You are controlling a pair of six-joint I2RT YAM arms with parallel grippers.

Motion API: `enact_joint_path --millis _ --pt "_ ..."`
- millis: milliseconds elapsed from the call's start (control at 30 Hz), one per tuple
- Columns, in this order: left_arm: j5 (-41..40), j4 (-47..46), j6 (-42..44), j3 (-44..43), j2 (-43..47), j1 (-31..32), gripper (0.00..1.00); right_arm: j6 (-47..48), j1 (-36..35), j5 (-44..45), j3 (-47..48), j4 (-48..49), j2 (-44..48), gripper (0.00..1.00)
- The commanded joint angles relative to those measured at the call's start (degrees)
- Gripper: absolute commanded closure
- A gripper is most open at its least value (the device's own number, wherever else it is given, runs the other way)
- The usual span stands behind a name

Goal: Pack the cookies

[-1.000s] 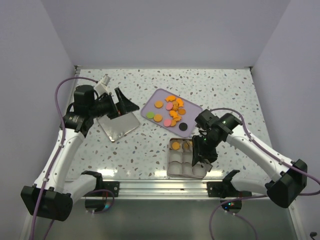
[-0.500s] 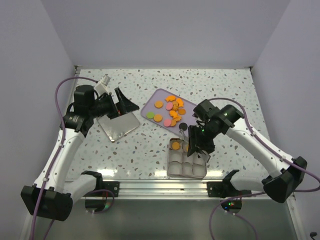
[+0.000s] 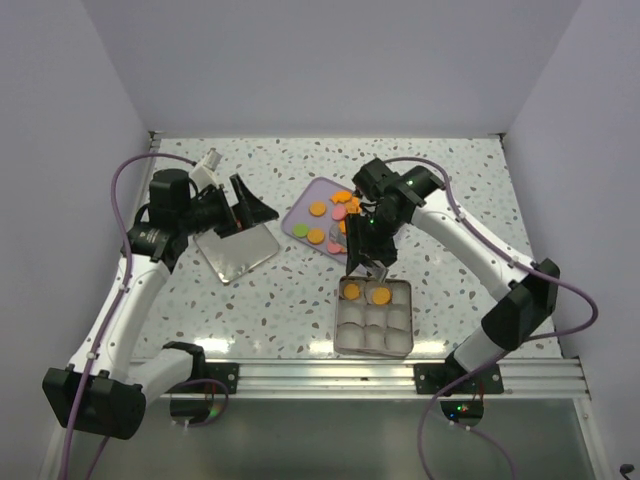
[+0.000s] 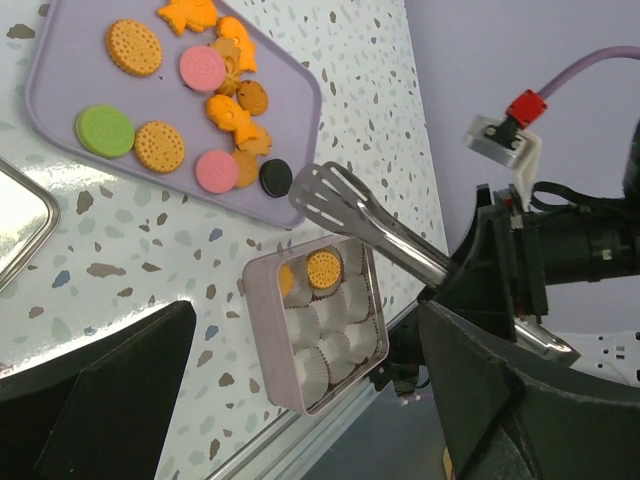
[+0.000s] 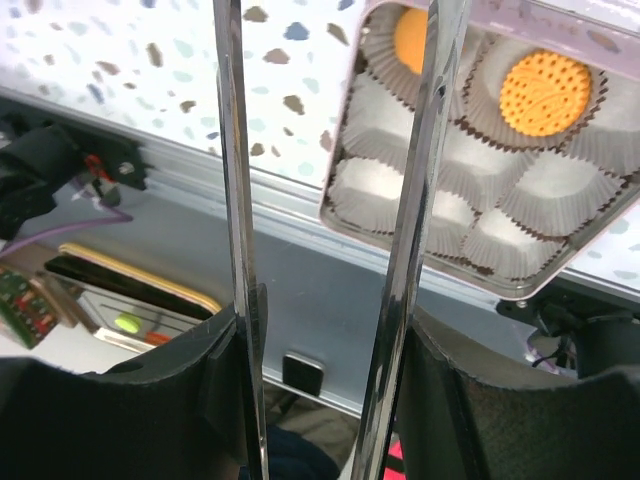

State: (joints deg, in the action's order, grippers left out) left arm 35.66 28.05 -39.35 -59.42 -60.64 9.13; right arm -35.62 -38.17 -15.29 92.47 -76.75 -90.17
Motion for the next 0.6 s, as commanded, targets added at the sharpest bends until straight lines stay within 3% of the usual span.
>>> enact_joint_path --millis 0,567 --pt "-0.3 0.5 1.2 -2.5 0.8 0.2 0.0 2.7 0.2 1.6 2.3 -3.1 -2.5 0.48" --pt "-0.7 1.9 2.4 -2.6 0.6 0.2 0.0 2.6 3.0 -1.1 -8.1 8.2 -8.5 0.52"
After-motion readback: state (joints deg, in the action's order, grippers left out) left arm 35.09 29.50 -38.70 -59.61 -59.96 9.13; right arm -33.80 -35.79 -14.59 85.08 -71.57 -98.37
